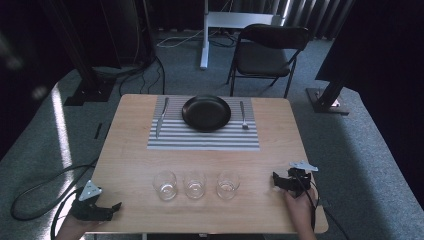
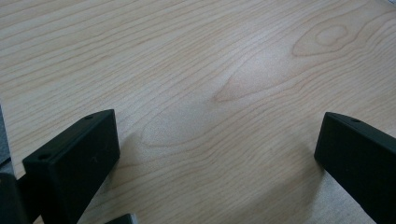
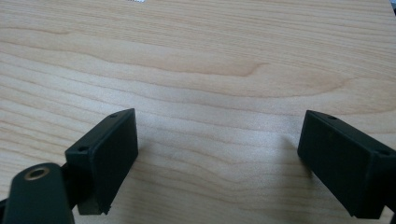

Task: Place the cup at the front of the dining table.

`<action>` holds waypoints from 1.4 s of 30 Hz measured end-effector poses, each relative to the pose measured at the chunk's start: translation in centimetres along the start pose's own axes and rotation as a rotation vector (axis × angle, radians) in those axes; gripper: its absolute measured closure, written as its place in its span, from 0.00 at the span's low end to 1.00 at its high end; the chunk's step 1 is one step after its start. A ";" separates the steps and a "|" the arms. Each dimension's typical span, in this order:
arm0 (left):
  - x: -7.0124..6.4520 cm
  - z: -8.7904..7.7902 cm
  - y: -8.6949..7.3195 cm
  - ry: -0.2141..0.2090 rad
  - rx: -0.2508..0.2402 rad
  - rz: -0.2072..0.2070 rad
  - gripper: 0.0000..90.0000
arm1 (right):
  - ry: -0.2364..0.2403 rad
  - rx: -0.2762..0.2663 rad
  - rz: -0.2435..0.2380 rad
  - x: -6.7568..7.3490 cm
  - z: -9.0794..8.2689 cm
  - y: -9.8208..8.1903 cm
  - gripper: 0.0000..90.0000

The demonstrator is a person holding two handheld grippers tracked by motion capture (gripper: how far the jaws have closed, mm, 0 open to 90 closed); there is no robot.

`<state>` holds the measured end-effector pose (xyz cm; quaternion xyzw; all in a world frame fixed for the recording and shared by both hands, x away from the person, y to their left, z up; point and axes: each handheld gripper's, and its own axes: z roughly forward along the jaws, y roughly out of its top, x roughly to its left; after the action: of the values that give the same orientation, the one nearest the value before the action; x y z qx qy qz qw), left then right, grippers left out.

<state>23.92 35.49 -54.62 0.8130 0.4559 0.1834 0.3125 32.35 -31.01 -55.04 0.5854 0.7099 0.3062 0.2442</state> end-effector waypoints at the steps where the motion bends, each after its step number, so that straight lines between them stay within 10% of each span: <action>1: 0.0 0.0 0.0 0.000 -0.001 0.001 0.00 | 0.000 0.000 0.000 0.0 0.0 0.0 0.13; 24: -0.3 -0.3 0.0 -0.036 -0.005 0.031 0.02 | -0.001 0.000 0.001 0.0 0.0 0.0 0.13; 42: -2.9 0.2 2.2 -0.141 -0.014 0.093 0.02 | 0.000 0.000 0.001 0.0 0.0 0.0 0.13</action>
<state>23.90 32.07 -53.30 0.8418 0.3933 0.1432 0.3408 32.34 -31.00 -55.04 0.5856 0.7096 0.3062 0.2444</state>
